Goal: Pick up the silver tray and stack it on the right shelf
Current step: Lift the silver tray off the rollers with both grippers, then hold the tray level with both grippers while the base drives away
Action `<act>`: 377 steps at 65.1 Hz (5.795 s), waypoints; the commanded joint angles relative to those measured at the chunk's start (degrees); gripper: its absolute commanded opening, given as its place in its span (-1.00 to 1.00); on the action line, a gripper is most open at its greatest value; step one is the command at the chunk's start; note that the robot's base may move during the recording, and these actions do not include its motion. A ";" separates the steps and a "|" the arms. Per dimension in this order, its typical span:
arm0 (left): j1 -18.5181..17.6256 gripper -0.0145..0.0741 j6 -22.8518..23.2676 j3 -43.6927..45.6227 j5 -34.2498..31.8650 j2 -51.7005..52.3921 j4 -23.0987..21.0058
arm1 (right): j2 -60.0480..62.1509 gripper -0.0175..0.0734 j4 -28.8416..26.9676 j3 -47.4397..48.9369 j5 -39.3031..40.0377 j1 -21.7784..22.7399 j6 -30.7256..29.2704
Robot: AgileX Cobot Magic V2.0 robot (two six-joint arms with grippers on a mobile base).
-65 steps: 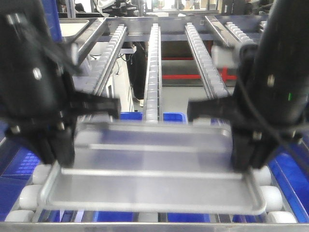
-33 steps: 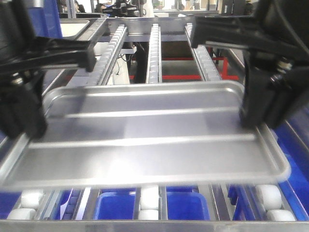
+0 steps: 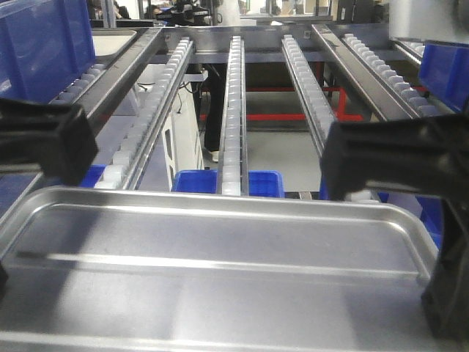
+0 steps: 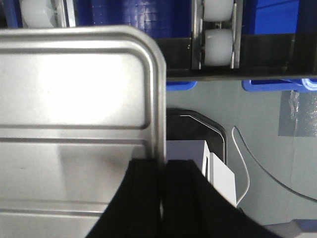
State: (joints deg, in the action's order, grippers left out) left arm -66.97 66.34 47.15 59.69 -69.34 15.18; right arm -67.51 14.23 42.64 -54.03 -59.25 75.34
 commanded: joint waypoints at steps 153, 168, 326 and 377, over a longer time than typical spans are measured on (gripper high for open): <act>-1.39 -0.90 1.94 0.08 3.22 1.35 2.50 | 1.47 -0.46 3.60 0.99 -2.32 -0.38 0.59; -1.39 -0.90 1.94 0.08 3.22 1.35 2.50 | 1.47 -0.46 3.60 0.99 -2.32 -0.38 0.59; -1.39 -0.90 1.94 0.08 3.32 1.35 2.18 | 1.47 -0.46 3.60 0.99 -19.92 -0.38 0.59; -1.39 -0.90 1.94 0.08 3.32 1.35 2.18 | 1.47 -0.46 3.60 0.99 -19.92 -0.38 0.59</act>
State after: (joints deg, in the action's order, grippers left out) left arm -68.38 68.05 46.28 55.78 -69.31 13.63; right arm -67.25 13.93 42.73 -60.93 -59.83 76.19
